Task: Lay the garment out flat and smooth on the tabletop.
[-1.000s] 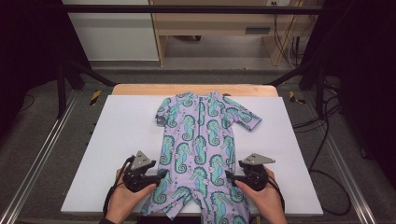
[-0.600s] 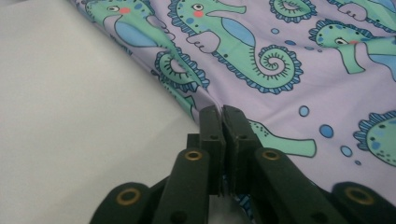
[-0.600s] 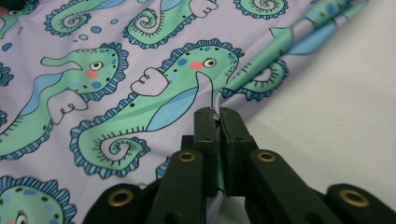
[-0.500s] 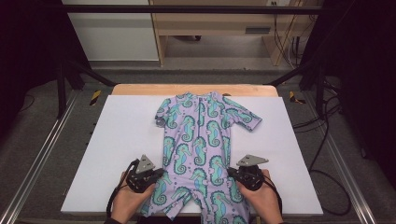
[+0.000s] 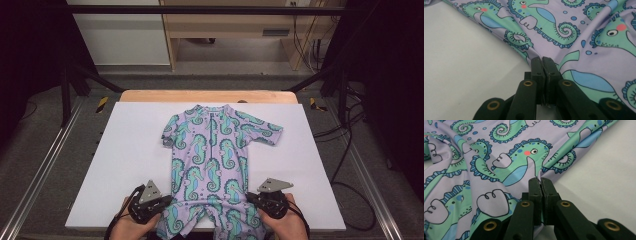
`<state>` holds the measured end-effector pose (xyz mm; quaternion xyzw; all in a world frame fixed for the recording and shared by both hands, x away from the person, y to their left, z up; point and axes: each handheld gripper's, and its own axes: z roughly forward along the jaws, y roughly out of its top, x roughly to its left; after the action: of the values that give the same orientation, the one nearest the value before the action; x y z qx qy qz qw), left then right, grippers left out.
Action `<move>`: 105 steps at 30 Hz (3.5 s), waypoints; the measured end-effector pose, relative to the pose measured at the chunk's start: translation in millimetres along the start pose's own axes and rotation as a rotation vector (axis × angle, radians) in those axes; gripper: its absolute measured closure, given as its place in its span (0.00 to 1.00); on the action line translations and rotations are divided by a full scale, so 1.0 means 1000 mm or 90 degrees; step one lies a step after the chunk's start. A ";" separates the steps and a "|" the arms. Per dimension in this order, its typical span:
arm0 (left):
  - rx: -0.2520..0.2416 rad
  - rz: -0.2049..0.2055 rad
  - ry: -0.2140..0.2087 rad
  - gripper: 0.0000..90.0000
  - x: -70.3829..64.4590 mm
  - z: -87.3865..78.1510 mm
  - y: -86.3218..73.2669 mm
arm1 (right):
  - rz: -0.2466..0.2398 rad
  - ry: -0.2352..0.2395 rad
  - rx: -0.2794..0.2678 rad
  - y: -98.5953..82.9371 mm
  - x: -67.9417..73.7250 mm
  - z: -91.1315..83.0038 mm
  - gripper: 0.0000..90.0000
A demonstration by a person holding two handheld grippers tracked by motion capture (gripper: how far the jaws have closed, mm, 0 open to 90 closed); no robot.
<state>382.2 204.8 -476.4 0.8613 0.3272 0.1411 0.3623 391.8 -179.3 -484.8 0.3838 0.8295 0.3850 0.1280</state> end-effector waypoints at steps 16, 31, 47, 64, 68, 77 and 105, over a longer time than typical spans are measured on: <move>-0.063 0.009 0.030 0.75 -0.006 -0.009 0.012 | -0.052 0.025 -0.088 0.027 0.032 -0.020 0.56; -0.015 -0.004 0.049 0.77 0.004 0.018 0.011 | -0.129 0.115 -0.016 0.039 0.092 0.029 0.54; -0.022 -0.015 0.042 0.83 0.008 0.018 0.009 | -0.139 0.144 0.022 0.041 0.092 0.049 0.93; -0.066 -0.006 0.048 0.75 0.000 0.001 0.022 | -0.144 0.273 0.033 0.038 0.091 0.026 0.84; -0.081 -0.017 0.060 0.69 0.006 0.001 0.023 | -0.127 0.238 -0.005 0.045 0.086 0.028 0.52; -0.130 -0.042 0.110 0.51 0.021 -0.001 0.030 | -0.061 0.094 -0.073 0.064 0.046 0.035 0.32; -0.113 -0.072 0.188 0.31 0.081 0.015 0.044 | 0.104 -0.168 -0.111 0.056 -0.102 -0.002 0.36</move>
<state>469.9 227.3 -454.7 0.7763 0.4108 0.2739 0.3920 489.2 -232.6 -450.6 0.4848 0.7350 0.4107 0.2366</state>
